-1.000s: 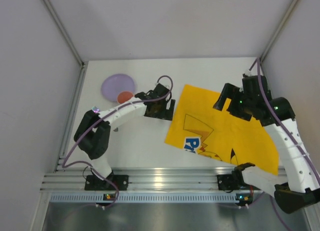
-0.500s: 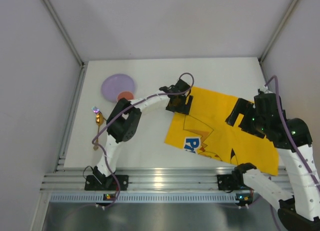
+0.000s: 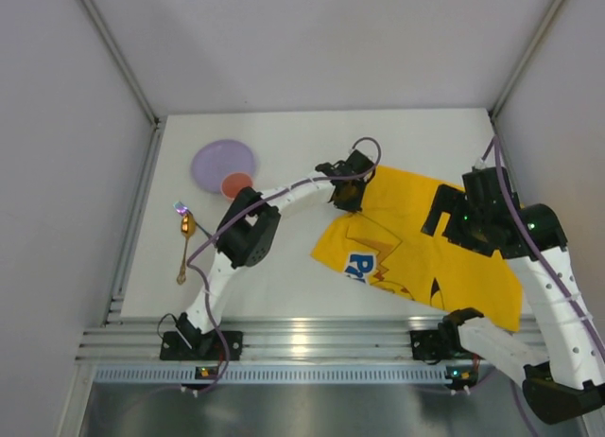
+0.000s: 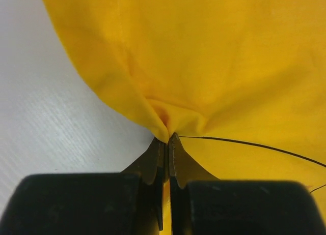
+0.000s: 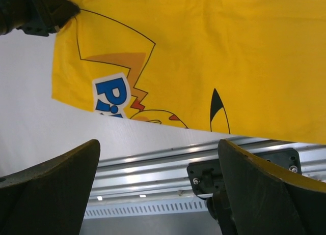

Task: Set the dinner table for one person

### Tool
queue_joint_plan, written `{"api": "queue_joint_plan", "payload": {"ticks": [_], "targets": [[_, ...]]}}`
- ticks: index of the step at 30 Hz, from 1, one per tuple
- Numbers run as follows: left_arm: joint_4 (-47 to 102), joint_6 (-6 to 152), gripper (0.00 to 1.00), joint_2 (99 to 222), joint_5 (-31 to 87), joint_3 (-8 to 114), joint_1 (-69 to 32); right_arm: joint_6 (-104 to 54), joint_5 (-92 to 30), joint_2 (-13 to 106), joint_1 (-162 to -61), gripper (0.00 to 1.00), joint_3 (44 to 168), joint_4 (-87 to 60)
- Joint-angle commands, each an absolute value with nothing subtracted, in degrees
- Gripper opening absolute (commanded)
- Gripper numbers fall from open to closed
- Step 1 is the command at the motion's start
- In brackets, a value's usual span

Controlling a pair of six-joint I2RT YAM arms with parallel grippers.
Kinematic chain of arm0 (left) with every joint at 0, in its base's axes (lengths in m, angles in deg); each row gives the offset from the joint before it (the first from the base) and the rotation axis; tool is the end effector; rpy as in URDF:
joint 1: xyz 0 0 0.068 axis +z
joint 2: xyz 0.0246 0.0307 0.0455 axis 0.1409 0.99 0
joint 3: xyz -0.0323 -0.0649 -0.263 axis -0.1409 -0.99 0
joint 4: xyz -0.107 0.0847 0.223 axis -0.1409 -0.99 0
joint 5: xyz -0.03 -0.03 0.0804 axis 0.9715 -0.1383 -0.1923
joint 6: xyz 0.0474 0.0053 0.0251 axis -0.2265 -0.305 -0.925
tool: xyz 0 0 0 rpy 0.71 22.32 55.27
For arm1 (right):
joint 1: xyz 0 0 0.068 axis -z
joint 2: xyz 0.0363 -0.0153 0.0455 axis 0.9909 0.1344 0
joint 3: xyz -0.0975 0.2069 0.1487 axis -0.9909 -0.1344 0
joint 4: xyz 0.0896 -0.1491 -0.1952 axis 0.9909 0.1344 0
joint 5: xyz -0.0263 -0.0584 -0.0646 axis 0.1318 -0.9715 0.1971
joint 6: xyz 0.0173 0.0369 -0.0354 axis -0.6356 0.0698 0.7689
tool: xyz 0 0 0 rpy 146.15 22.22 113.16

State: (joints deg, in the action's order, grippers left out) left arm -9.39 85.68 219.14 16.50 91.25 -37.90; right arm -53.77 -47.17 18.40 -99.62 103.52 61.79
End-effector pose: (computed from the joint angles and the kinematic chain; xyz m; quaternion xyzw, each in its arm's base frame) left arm 0.3553 -0.3653 0.1659 0.1735 0.9461 -0.1364 0.2372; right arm 0.1260 0.0336 0.3762 0.1725 0.9362 0.0665 0.2989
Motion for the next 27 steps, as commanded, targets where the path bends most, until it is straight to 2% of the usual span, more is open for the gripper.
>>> {"api": "queue_joint_plan", "payload": {"ticks": [1,6,10,15,22,23,24,25,27], "targets": [[-15.07,87.85,0.00,217.15,10.46,84.50,-34.10,-52.06,-45.82,19.07,-98.80,1.00,102.61,59.14],[-11.02,92.16,0.00,202.59,9.31,64.30,-27.24,-50.83,-43.72,20.91,-98.71,1.00,100.94,56.15],[-9.96,93.57,0.00,193.68,6.50,54.78,-25.21,-50.30,-40.73,22.58,-98.71,1.00,99.35,53.16],[-10.22,96.82,0.00,189.01,5.27,48.61,-25.21,-49.16,-38.88,24.86,-98.62,1.00,99.09,50.96],[-13.03,98.93,0.01,187.16,1.23,46.84,-25.21,-47.14,-38.61,25.84,-98.62,1.00,99.09,50.52],[-13.47,99.11,0.09,186.90,0.70,47.19,-25.21,-47.05,-38.61,25.75,-98.62,1.00,98.91,50.60],[-14.17,99.20,0.40,185.85,0.61,48.24,-25.21,-46.96,-38.61,25.40,-98.54,1.00,98.82,50.69],[-15.66,99.29,0.56,184.36,-0.52,49.03,-25.39,-46.70,-38.61,25.31,-98.54,1.00,98.56,50.69],[-18.47,99.63,0.81,182.44,-2.71,52.18,-25.56,-46.34,-38.61,24.61,-98.45,1.00,98.39,51.04]]}}
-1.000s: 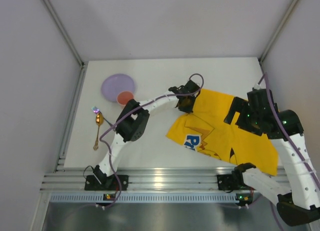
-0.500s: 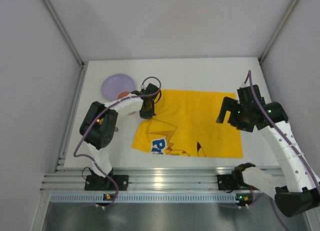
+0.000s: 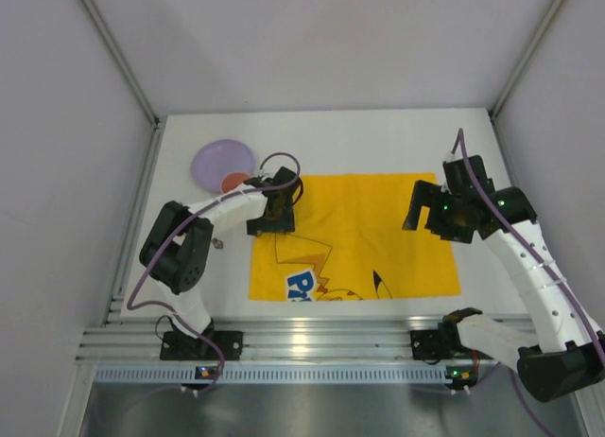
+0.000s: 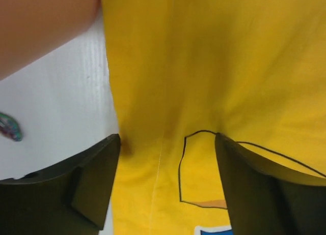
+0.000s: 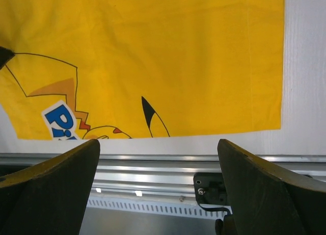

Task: Set the dinner table for one person

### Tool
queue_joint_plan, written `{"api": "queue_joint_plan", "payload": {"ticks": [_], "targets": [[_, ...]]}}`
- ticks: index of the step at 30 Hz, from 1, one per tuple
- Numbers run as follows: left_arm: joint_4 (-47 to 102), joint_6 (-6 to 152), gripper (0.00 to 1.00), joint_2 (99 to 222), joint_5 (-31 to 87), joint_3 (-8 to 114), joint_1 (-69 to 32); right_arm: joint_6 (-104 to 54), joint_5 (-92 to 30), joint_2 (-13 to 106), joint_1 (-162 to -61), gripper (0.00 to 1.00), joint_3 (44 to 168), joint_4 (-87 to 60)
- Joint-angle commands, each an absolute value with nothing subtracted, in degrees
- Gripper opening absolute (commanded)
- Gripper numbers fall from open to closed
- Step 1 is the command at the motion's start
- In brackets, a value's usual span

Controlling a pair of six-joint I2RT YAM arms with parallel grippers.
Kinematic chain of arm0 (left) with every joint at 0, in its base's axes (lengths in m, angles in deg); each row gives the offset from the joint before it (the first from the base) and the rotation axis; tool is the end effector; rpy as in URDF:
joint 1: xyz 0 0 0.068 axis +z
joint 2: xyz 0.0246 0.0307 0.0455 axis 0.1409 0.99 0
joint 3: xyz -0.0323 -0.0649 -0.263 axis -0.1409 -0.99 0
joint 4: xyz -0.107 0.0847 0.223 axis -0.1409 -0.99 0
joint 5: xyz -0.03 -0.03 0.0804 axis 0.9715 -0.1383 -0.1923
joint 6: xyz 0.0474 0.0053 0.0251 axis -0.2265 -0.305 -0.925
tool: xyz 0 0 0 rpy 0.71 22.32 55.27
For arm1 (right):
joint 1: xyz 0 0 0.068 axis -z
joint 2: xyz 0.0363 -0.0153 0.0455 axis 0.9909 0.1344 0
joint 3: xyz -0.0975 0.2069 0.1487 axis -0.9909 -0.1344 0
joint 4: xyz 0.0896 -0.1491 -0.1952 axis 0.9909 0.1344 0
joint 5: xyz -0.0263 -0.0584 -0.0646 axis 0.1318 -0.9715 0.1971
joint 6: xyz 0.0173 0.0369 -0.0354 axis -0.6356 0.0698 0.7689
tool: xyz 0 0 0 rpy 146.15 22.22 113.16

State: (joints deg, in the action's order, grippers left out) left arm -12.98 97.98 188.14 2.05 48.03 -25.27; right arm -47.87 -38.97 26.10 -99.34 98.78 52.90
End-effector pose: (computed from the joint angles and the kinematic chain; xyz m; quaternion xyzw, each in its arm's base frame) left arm 0.2921 -0.1796 0.1713 -0.0490 0.9780 0.0450 0.1976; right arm 0.1724 0.0524 0.3436 0.1063 0.9574 0.1015 0.2486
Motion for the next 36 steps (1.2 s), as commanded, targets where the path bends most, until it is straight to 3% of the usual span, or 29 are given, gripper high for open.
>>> {"api": "queue_joint_plan", "payload": {"ticks": [1,4,9,13,15,19,23,36], "targets": [[-19.96,99.64,0.84,181.37,-3.60,53.59,-25.74,-46.08,-38.61,24.43,-98.54,1.00,98.21,51.04],[-26.03,99.46,0.94,176.63,-6.50,59.40,-25.74,-45.56,-39.14,23.20,-98.27,1.00,97.42,51.40],[-31.06,98.77,0.98,168.72,-15.19,66.26,-25.65,-45.11,-40.46,21.44,-98.36,1.00,95.49,51.40],[-30.18,100.59,0.98,163.71,-23.61,63.73,-24.78,-45.02,-40.72,20.91,-98.18,1.00,94.69,51.04],[-24.68,102.70,0.99,160.46,-25.49,56.65,-22.24,-45.11,-40.90,20.83,-98.19,1.00,94.43,50.78],[-9.22,94.38,0.98,152.99,-16.98,46.33,-9.51,-45.38,-40.99,20.74,-98.18,1.00,94.52,50.69],[-6.09,90.24,0.98,153.83,-4.09,45.08,0.00,-45.03,-41.51,20.30,-98.01,1.00,93.64,50.69],[-1.79,86.19,0.90,164.57,8.43,46.93,2.21,-44.41,-38.70,22.50,-98.01,1.00,92.67,48.58]]}}
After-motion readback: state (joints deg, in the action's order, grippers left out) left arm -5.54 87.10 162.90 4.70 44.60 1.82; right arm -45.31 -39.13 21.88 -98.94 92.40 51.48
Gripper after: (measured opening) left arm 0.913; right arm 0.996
